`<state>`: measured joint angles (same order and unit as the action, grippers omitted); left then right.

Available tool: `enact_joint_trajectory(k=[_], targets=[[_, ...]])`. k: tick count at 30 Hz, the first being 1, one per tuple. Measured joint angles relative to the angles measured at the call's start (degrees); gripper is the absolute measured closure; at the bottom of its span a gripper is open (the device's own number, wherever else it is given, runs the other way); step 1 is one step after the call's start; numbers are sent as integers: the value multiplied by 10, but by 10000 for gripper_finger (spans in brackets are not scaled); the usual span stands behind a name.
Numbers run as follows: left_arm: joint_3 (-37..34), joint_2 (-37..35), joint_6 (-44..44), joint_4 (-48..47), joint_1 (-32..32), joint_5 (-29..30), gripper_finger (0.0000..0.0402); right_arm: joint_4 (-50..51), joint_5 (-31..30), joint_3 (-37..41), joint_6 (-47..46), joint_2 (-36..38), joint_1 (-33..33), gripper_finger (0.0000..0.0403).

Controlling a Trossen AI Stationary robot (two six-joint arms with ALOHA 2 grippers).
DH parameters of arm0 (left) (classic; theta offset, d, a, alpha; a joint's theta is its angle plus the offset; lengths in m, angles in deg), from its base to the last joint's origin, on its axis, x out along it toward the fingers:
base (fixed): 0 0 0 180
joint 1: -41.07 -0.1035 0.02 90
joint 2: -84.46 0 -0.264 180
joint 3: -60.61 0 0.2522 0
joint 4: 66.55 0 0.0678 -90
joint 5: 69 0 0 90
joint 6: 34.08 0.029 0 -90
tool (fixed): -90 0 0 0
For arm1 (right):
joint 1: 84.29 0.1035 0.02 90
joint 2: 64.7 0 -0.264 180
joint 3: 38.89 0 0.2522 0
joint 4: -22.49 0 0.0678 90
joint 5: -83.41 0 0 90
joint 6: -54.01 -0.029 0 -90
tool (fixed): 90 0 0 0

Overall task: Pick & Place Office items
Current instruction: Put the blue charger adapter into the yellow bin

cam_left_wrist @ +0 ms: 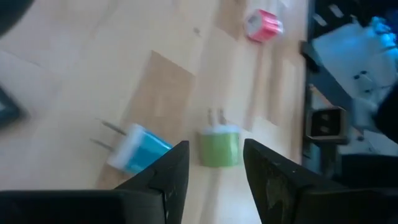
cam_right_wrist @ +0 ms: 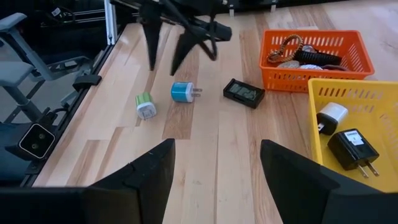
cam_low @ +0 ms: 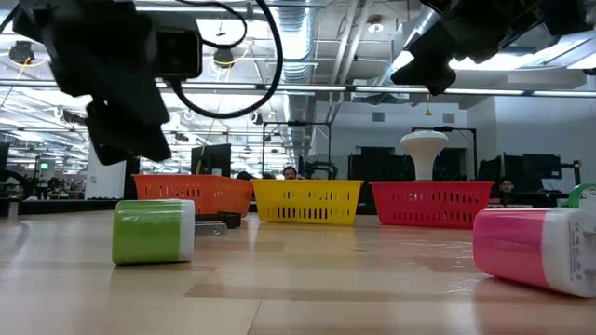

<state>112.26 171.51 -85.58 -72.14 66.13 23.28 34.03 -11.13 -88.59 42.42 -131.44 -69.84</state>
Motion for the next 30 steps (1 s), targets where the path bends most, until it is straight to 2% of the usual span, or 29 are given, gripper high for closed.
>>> enact_joint_trajectory(k=[3,8,10,16,21,24,30], targets=[[-1,0,31,-6,-8,14,241,0,0,0,0,0,0,175],[-1,0,192,-5,-7,19,211,0,0,0,0,0,0,175],[-1,0,294,-5,-1,20,200,0,0,0,1,0,0,175],[-1,0,686,-5,18,18,184,0,0,0,2,0,0,175],[-1,0,930,-30,14,19,173,-1,0,0,15,0,0,175],[-1,0,990,-43,2,17,165,-6,0,0,28,0,0,175],[23,0,996,-81,-26,9,141,-14,0,0,30,0,0,175]])
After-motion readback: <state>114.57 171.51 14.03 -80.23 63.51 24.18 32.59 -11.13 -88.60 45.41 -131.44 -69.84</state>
